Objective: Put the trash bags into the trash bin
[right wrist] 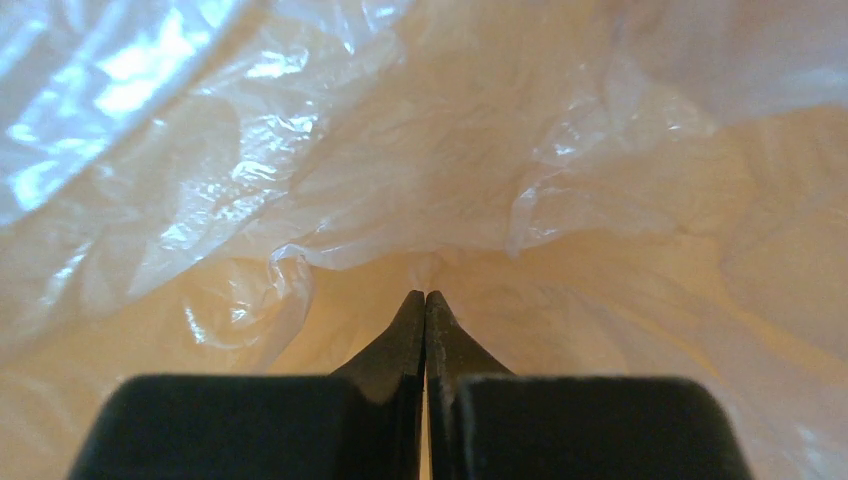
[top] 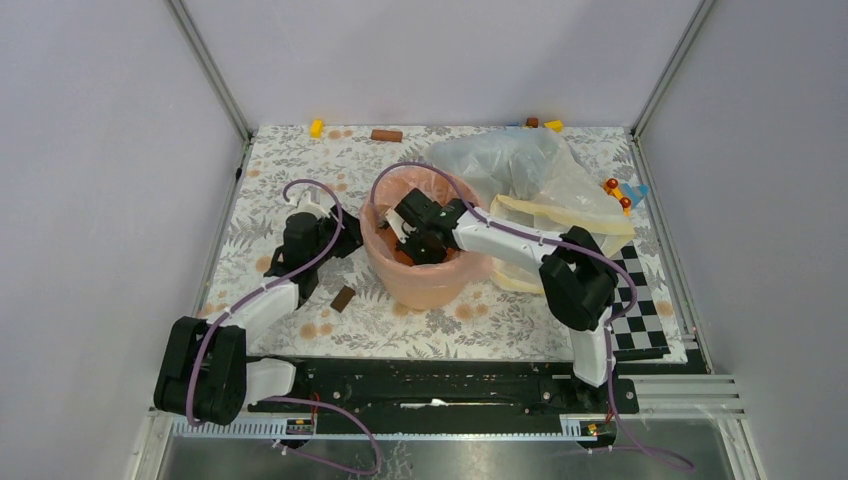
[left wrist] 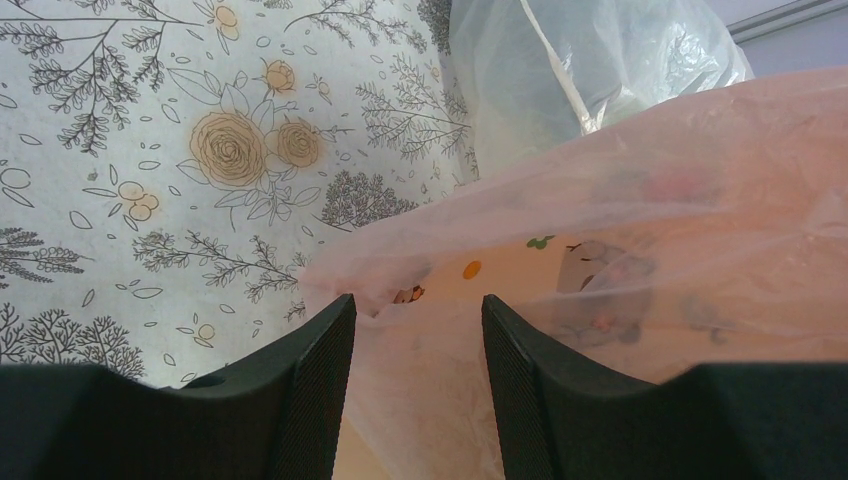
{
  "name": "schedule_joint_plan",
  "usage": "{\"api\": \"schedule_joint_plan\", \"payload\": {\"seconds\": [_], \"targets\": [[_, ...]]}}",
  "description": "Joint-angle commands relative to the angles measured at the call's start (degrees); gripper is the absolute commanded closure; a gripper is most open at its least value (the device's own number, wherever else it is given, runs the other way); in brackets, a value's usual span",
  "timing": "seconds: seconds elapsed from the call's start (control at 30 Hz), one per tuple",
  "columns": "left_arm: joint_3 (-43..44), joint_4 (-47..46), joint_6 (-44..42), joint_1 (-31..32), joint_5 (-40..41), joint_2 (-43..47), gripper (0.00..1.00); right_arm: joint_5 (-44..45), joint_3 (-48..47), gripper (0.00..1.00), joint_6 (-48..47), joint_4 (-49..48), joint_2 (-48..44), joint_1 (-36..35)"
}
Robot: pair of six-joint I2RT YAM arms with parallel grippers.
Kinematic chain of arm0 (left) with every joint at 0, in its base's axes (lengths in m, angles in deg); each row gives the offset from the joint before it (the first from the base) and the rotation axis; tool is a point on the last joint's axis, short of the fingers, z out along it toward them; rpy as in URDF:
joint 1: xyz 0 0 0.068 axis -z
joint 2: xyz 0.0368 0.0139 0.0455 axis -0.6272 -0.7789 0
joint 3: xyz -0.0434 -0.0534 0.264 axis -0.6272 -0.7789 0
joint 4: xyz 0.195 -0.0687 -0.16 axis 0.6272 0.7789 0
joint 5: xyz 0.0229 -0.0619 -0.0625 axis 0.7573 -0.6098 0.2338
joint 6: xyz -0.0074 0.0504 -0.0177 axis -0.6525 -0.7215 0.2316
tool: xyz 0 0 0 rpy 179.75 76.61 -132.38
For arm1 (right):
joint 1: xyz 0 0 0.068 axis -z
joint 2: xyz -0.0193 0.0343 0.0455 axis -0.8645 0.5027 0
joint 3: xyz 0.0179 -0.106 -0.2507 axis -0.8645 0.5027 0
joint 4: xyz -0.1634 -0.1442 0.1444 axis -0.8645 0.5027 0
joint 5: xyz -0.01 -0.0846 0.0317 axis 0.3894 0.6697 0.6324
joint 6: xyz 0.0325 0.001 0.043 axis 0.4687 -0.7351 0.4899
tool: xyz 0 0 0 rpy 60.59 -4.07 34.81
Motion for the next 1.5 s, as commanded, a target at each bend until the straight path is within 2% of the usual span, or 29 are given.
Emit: {"api": "schedule_joint_plan", "payload": {"seconds": [0.0, 0.23, 0.33, 0.57, 0.63, 0.77, 0.87, 1.03, 1.1, 1.17, 1.23, 1.37, 1.47], "targets": [[1.5, -3.6, 0.4, 0.8, -2.1, -0.7, 0.47, 2.6, -2.3, 0.98, 1.6, -0.5, -3.4, 0.3], [1.5, -3.2, 0.1, 1.2, -1.7, -0.4, 0.47, 5.6, -5.7, 0.99, 2.1, 0.1, -5.5, 0.3], [1.7, -2.6, -0.2, 1.2, -1.7, 0.2, 0.47, 9.6, -7.8, 1.0, 2.7, 0.6, -7.2, 0.3], [1.5, 0.7, -1.8, 1.2, 1.7, 4.4, 0.45, 13.8, -9.3, 1.0, 3.0, 0.8, -11.6, 0.4], [1.7, 1.8, -2.2, 1.2, 2.0, 5.3, 0.45, 13.2, -9.7, 1.0, 2.6, 1.9, -11.8, 0.5], [2.3, 3.8, -2.7, 1.2, 2.6, 6.4, 0.44, 7.3, -8.0, 0.93, 2.4, 2.5, -12.3, 0.5], [2.2, 4.9, -2.7, 1.2, 3.3, 7.7, 0.44, 6.0, -6.8, 0.92, 3.3, 2.1, -13.1, 0.5], [4.0, 11.3, -3.0, 1.2, 7.3, 11.3, 0.36, 6.3, -7.9, 0.9, 4.3, 2.1, -17.1, 0.5], [5.4, 15.9, -3.4, 1.2, 11.1, 14.0, 0.26, 8.4, -7.9, 0.86, 4.5, 2.2, -19.4, 0.5], [6.6, 19.6, -4.1, 1.2, 14.4, 17.2, 0.14, 11.4, -7.0, 0.68, 4.8, 2.1, -21.7, 0.6], [8.3, 23.1, -5.4, 1.2, 17.3, 20.0, 0.03, 14.9, -4.9, 0.56, 5.3, 0.9, -24.3, 0.6], [13.9, 28.4, -7.7, 1.3, 17.1, 21.9, 0.01, 20.2, -0.4, 0.41, 7.4, -1.5, -30.4, 1.7], [19.8, 33.7, -9.4, 2.8, 20.1, 21.8, 0.01, 22.8, 2.1, 0.28, 8.1, -3.8, -35.2, 2.0]]}}
